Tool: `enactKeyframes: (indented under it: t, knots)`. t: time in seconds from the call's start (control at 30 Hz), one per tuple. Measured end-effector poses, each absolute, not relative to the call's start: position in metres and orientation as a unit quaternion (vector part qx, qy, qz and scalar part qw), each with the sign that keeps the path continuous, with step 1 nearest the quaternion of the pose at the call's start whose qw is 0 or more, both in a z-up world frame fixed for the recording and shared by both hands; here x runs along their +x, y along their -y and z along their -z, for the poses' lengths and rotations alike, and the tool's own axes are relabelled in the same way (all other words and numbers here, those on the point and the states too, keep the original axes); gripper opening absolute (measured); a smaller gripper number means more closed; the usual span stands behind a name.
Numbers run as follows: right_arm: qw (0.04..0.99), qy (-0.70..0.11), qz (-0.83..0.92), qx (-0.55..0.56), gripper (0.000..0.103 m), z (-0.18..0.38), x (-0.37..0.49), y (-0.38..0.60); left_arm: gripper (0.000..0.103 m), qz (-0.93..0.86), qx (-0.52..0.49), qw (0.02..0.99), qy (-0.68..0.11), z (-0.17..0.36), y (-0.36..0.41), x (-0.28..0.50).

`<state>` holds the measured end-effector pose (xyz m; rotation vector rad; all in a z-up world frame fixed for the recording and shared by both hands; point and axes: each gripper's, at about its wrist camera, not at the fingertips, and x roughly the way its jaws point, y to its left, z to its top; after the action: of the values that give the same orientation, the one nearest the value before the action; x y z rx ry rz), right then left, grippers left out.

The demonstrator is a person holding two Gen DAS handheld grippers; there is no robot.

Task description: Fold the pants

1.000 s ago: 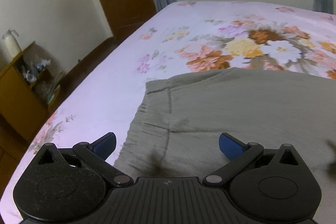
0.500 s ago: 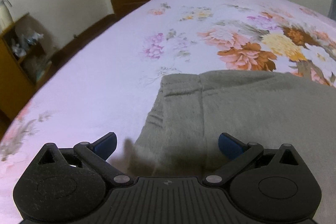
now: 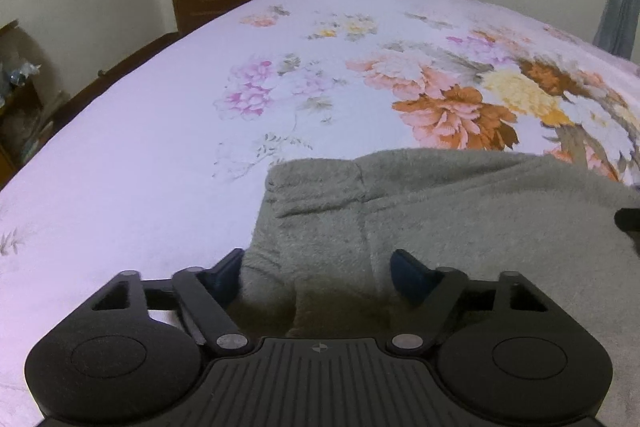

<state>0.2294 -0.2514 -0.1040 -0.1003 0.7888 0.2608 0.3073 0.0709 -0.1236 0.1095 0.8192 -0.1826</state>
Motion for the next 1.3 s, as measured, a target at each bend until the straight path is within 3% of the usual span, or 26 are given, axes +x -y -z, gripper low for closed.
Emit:
enactKeyframes:
  t: [0.03, 0.13, 0.27, 0.6, 0.73, 0.8, 0.87, 0.97, 1.07, 1.13, 1.3]
  knots:
    - [0.911, -0.387, -0.134, -0.05, 0.021, 0.103, 0.229, 0.249, 0.066, 0.088, 0.047, 0.912, -0.397, 0.123, -0.074, 0.307]
    - [0.909, -0.387, -0.141, -0.069, 0.01, 0.098, 0.222, 0.24, 0.054, 0.099, 0.045, 0.912, -0.395, 0.119, -0.075, 0.303]
    - [0.92, -0.351, -0.153, -0.083, 0.007, 0.079, 0.194, 0.231, 0.04, 0.103, 0.057, 0.92, -0.374, 0.106, -0.069, 0.285]
    - [0.928, -0.287, -0.206, -0.114, 0.006, 0.029, 0.032, 0.185, 0.037, 0.113, 0.027, 0.944, -0.31, 0.044, -0.101, 0.181]
    - [0.922, -0.305, -0.216, -0.104, 0.006, 0.044, -0.029, 0.16, 0.05, 0.099, 0.058, 0.942, -0.316, 0.038, -0.116, 0.133]
    - [0.918, -0.325, -0.21, -0.088, 0.008, 0.061, -0.046, 0.15, 0.067, 0.078, 0.091, 0.934, -0.337, 0.045, -0.12, 0.121]
    - [0.911, -0.352, -0.195, -0.086, 0.018, 0.081, -0.054, 0.14, 0.089, 0.058, 0.123, 0.921, -0.366, 0.054, -0.122, 0.118]
    - [0.907, -0.372, -0.179, -0.079, 0.024, 0.091, -0.06, 0.135, 0.092, 0.031, 0.168, 0.901, -0.398, 0.064, -0.129, 0.105]
    - [0.917, -0.361, -0.168, -0.024, 0.03, 0.075, -0.07, 0.146, 0.092, 0.021, 0.143, 0.894, -0.423, 0.061, -0.15, 0.089]
    - [0.92, -0.36, -0.154, -0.001, 0.036, 0.069, -0.077, 0.155, 0.092, 0.02, 0.087, 0.893, -0.441, 0.056, -0.169, 0.079]
    - [0.909, -0.391, -0.123, 0.082, 0.037, 0.077, -0.084, 0.179, 0.091, 0.047, -0.085, 0.879, -0.466, 0.045, -0.197, 0.059]
